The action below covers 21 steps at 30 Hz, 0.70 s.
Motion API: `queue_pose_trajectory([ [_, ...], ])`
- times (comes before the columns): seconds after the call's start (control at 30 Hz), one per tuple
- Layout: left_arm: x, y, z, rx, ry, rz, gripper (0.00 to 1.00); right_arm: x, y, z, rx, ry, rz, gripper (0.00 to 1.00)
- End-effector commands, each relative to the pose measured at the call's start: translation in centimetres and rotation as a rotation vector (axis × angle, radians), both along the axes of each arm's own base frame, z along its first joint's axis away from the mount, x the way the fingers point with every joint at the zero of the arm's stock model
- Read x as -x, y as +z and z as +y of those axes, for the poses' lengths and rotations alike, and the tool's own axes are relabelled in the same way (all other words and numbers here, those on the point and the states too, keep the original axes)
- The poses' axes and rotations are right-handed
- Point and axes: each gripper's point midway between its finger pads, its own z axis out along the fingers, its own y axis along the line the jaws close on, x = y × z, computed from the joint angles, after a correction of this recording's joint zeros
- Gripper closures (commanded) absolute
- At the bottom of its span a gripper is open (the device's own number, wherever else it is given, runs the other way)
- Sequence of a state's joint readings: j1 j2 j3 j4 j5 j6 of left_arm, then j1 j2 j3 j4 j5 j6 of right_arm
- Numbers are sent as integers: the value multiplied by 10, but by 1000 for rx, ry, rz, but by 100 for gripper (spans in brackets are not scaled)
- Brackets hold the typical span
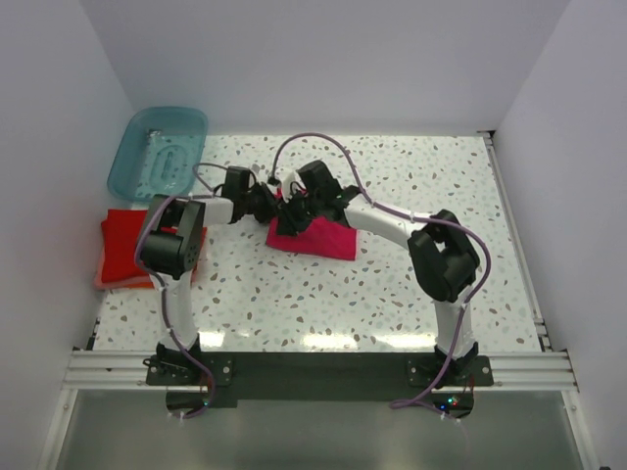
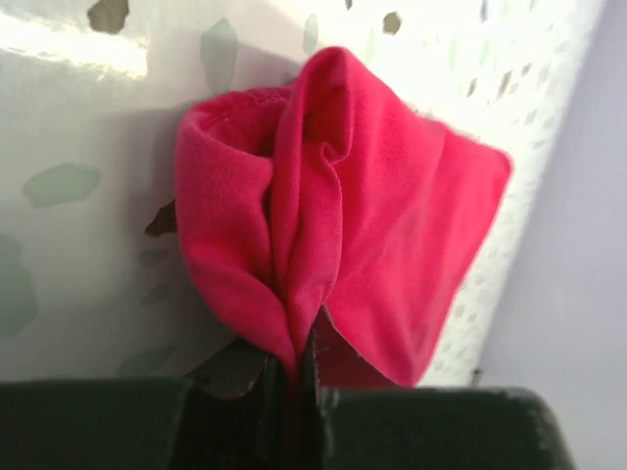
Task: Fold and stack the t-shirts
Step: Neatly place the folded tshirt to the corner
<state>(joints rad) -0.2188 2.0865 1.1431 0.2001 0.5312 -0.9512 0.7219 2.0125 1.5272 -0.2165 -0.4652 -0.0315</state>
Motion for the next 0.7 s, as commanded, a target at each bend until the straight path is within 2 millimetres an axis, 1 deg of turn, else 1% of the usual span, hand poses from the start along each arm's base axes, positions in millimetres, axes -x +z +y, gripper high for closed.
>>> queue_pose_trajectory([
  [0.0, 36, -3, 32, -253, -151, 47, 95, 14, 57, 6, -98, 34, -55, 57],
  [0.03, 38, 4, 41, -283, -164, 31, 96, 16, 60, 1, -93, 25, -56, 51],
  [0.07, 44, 5, 47, -309, -189, 32, 97, 17, 62, -4, -87, 19, -56, 44],
  [0.1, 58, 2, 58, -359, -248, 43, 98, 22, 61, -12, -68, 20, -46, 23],
  [0.13, 64, 3, 65, -390, -270, 41, 99, 22, 73, -21, -75, 7, -66, 12],
  [0.17, 72, 11, 71, -414, -291, 31, 100, 21, 77, -30, -59, -8, -85, 1],
  [0.2, 80, 10, 78, -445, -329, 13, 100, 22, 75, -38, -47, -20, -86, 1],
  [0.23, 84, 14, 82, -473, -349, -4, 100, 20, 87, -49, -55, -37, -112, 1],
  [0.27, 86, 25, 85, -491, -357, -38, 100, 18, 89, -57, -42, -53, -125, 1],
  [0.3, 93, 26, 89, -516, -387, -47, 100, 19, 86, -66, -16, -51, -129, 1],
  [0.33, 95, 29, 93, -539, -395, -59, 100, 17, 94, -76, -14, -63, -150, 1],
  [0.37, 95, 38, 99, -573, -385, -85, 100, 16, 94, -82, 2, -57, -173, 1],
  [0.4, 99, 39, 103, -596, -399, -91, 100, 18, 89, -91, 29, -61, -171, 1],
  [0.43, 98, 51, 109, -630, -384, -123, 100, 17, 90, -98, 41, -70, -185, 1],
  [0.47, 103, 54, 112, -643, -386, -122, 100, 19, 95, -104, 48, -68, -210, 1],
  [0.5, 105, 58, 115, -652, -390, -128, 100, 20, 90, -111, 67, -77, -212, 1],
  [0.53, 108, 65, 117, -660, -387, -135, 100, 21, 89, -114, 78, -76, -218, 1],
  [0.57, 116, 68, 121, -669, -403, -111, 100, 24, 90, -119, 89, -78, -228, 1],
  [0.6, 119, 70, 125, -675, -403, -104, 100, 25, 90, -121, 95, -83, -231, 1],
  [0.63, 120, 80, 129, -687, -392, -126, 100, 26, 92, -123, 97, -81, -235, 1],
  [0.67, 122, 84, 133, -694, -386, -131, 100, 29, 92, -125, 100, -77, -236, 1],
])
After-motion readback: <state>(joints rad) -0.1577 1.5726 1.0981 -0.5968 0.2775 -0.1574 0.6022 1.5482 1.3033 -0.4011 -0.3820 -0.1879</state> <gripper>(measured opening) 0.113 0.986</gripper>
